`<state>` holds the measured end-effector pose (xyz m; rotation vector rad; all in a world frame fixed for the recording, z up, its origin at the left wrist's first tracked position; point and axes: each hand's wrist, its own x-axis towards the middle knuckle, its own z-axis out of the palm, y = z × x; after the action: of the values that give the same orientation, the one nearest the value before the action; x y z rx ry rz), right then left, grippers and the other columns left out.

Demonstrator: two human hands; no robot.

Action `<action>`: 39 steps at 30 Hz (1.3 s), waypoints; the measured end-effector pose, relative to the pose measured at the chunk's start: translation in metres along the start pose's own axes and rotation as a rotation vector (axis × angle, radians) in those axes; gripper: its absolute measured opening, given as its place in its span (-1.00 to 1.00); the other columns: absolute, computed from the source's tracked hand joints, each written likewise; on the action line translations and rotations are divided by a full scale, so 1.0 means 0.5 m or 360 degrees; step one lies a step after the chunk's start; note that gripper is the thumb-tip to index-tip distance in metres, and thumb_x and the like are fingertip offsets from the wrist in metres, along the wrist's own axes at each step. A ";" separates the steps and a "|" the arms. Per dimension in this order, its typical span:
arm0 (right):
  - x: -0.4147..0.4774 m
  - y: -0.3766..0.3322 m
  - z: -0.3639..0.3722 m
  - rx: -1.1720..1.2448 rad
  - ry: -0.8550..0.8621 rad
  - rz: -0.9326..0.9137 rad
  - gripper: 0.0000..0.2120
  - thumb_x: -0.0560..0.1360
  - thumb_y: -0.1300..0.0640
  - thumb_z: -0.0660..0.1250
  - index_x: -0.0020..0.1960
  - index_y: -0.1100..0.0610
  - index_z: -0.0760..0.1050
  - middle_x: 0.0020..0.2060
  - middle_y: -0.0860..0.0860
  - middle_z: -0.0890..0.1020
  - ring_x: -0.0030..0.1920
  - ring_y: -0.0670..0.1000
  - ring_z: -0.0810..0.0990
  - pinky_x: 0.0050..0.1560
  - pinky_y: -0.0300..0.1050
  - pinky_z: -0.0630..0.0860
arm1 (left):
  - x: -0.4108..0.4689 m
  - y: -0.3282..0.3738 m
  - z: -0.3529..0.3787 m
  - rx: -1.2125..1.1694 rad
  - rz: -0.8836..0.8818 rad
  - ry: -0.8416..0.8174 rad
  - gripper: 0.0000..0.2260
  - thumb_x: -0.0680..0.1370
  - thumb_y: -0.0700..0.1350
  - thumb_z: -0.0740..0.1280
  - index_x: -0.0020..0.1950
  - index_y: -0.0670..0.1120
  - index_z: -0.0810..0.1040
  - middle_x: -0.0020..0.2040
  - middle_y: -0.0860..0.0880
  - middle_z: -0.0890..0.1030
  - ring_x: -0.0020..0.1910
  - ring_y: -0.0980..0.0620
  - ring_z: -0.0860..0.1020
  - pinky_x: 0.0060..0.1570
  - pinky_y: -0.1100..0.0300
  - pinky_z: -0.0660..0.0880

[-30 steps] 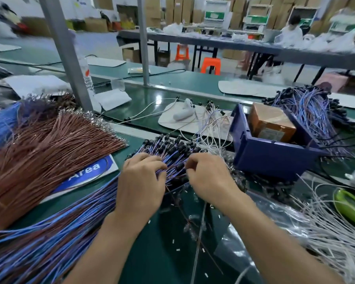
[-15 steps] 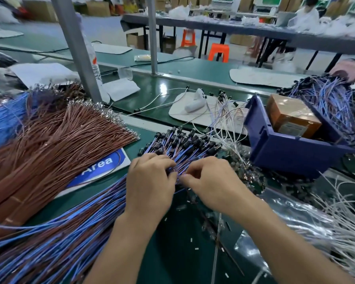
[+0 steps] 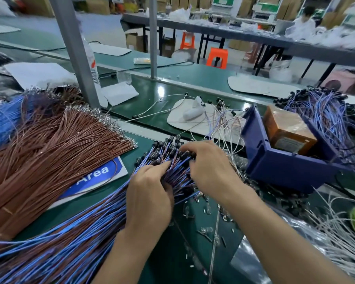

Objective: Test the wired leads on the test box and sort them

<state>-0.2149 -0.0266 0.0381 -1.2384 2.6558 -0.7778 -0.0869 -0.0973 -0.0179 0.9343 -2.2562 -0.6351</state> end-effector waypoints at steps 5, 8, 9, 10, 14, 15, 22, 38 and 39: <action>0.061 -0.046 0.018 -0.0014 -0.0156 -0.0158 -0.51 0.49 0.35 0.24 0.24 -0.10 0.64 0.21 0.06 0.64 0.22 0.12 0.58 0.27 -0.06 0.49 | 0.008 -0.020 -0.002 0.0057 -0.0140 0.0209 -0.52 0.42 -0.31 0.46 0.34 -0.10 0.63 0.04 -0.05 0.68 0.06 0.06 0.48 0.01 0.14 0.44; 0.066 -0.071 0.030 -0.0013 -0.0302 -0.0297 -0.58 0.45 0.37 0.27 0.11 -0.03 0.70 0.02 0.02 0.72 0.07 0.09 0.63 0.10 -0.05 0.56 | 0.012 -0.028 -0.007 0.0036 -0.0180 0.0113 -0.52 0.46 -0.30 0.41 0.39 -0.10 0.59 0.14 -0.05 0.69 0.12 -0.01 0.57 0.12 0.05 0.53; 0.063 -0.074 0.031 -0.0009 -0.0308 -0.0299 -0.60 0.44 0.37 0.29 0.08 -0.02 0.71 -0.01 0.02 0.72 0.04 0.08 0.63 0.09 -0.04 0.57 | 0.012 -0.028 -0.008 0.0018 -0.0205 0.0089 -0.52 0.48 -0.30 0.39 0.41 -0.09 0.57 0.18 -0.05 0.68 0.17 -0.03 0.58 0.18 0.06 0.52; 0.061 -0.074 0.030 0.0012 -0.0283 -0.0281 -0.64 0.45 0.35 0.31 0.04 -0.01 0.71 -0.03 0.00 0.72 0.03 0.06 0.63 0.09 -0.03 0.58 | 0.013 -0.027 -0.009 -0.0009 -0.0227 0.0084 -0.51 0.50 -0.31 0.39 0.43 -0.09 0.56 0.22 -0.04 0.67 0.21 -0.04 0.58 0.23 0.10 0.48; 0.022 -0.057 0.023 -0.0078 -0.0329 -0.0188 -0.87 0.51 0.03 0.32 -0.08 0.01 0.64 -0.15 -0.01 0.69 -0.10 0.11 0.63 -0.01 -0.04 0.59 | 0.022 -0.029 -0.011 -0.0100 -0.0342 0.0073 -0.48 0.53 -0.33 0.35 0.47 -0.05 0.52 0.35 -0.04 0.62 0.32 -0.05 0.56 0.30 0.16 0.41; 0.001 -0.052 0.026 -0.0209 -0.0397 -0.0181 -0.79 0.51 -0.09 0.30 -0.11 0.03 0.59 -0.18 0.02 0.67 -0.11 0.15 0.63 -0.07 -0.05 0.55 | 0.027 -0.030 -0.012 -0.0122 -0.0368 0.0066 -0.47 0.52 -0.34 0.33 0.47 -0.03 0.53 0.36 -0.04 0.62 0.33 -0.05 0.56 0.31 0.17 0.40; -0.091 -0.045 0.045 -0.0479 -0.0525 -0.0019 -0.78 0.53 -0.06 0.25 -0.17 0.07 0.38 -0.05 0.07 0.66 0.03 0.21 0.65 -0.11 -0.02 0.36 | 0.052 -0.046 -0.033 -0.0345 -0.0551 -0.0016 -0.47 0.52 -0.39 0.34 0.42 0.01 0.57 0.07 0.15 0.63 0.00 0.25 0.56 0.00 0.70 0.26; -0.105 -0.112 0.094 0.1175 -0.0902 0.0484 -0.73 0.55 0.18 0.26 -0.30 0.14 0.57 -0.29 0.15 0.73 -0.47 0.07 0.62 -0.54 -0.28 0.32 | 0.118 -0.086 -0.111 0.0439 -0.0532 -0.0420 -0.83 0.41 0.18 0.53 -0.02 0.22 0.74 -0.18 0.15 0.68 0.02 -0.03 0.65 -0.06 0.15 0.48; -0.107 -0.111 0.096 0.1198 -0.0926 0.0484 -0.73 0.56 0.15 0.26 -0.26 0.18 0.60 -0.28 0.14 0.73 -0.46 0.08 0.63 -0.54 -0.27 0.34 | 0.122 -0.088 -0.112 0.0437 -0.0533 -0.0423 -0.86 0.41 0.18 0.54 -0.06 0.23 0.74 -0.15 0.12 0.70 0.02 -0.04 0.66 -0.06 0.15 0.49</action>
<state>-0.1268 -0.0362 0.0182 -0.6891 1.7577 -1.0231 -0.0627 -0.1815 0.0154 1.4594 -2.4863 -0.6325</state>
